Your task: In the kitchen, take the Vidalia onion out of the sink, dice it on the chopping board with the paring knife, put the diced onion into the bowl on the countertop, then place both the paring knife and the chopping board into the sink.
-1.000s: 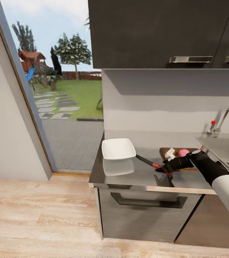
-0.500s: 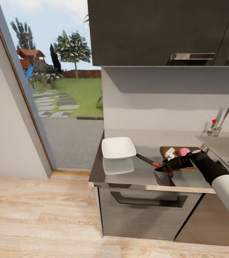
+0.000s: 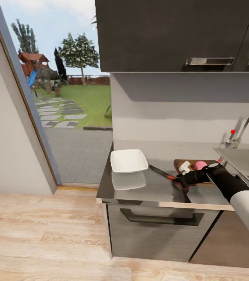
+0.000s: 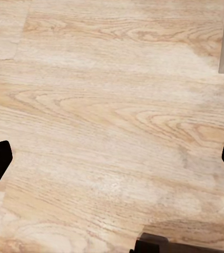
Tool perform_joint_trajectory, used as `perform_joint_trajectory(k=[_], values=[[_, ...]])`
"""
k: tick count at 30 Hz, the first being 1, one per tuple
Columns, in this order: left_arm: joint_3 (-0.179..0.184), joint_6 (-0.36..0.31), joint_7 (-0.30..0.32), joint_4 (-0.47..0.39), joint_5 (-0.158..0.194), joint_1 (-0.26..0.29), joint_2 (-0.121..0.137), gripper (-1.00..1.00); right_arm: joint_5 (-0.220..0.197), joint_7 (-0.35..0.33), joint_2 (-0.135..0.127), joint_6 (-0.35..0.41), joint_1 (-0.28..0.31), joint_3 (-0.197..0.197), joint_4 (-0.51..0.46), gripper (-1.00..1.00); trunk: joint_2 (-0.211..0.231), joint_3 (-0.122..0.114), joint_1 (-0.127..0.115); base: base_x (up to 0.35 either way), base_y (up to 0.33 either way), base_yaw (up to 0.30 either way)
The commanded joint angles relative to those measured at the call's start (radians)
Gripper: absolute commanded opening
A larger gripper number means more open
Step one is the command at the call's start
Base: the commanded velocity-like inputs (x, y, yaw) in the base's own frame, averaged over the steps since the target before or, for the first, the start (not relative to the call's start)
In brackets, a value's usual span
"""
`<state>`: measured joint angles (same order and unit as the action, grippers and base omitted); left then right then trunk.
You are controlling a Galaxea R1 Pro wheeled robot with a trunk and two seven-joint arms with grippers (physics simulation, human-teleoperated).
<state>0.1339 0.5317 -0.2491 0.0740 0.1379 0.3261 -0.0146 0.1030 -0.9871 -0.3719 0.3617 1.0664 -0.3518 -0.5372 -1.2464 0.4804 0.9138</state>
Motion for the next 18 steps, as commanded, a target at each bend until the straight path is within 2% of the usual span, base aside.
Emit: perform_joint_trajectory(k=[1, 18], values=[[0.009, 0.006, -0.001, 0.004, 0.009, 0.002, -0.001, 1.0, 0.007, -0.003, -0.001, 0.014, 0.0, -0.006, -0.001, -1.0, -0.001, 0.001, 0.0, 0.0, 0.0, 0.0], [0.009, 0.007, -0.001, 0.004, 0.009, 0.002, -0.001, 1.0, 0.007, 0.001, -0.002, 0.014, 0.0, -0.006, -0.001, -1.0, -0.001, 0.001, 0.0, 0.0, 0.0, 0.0]])
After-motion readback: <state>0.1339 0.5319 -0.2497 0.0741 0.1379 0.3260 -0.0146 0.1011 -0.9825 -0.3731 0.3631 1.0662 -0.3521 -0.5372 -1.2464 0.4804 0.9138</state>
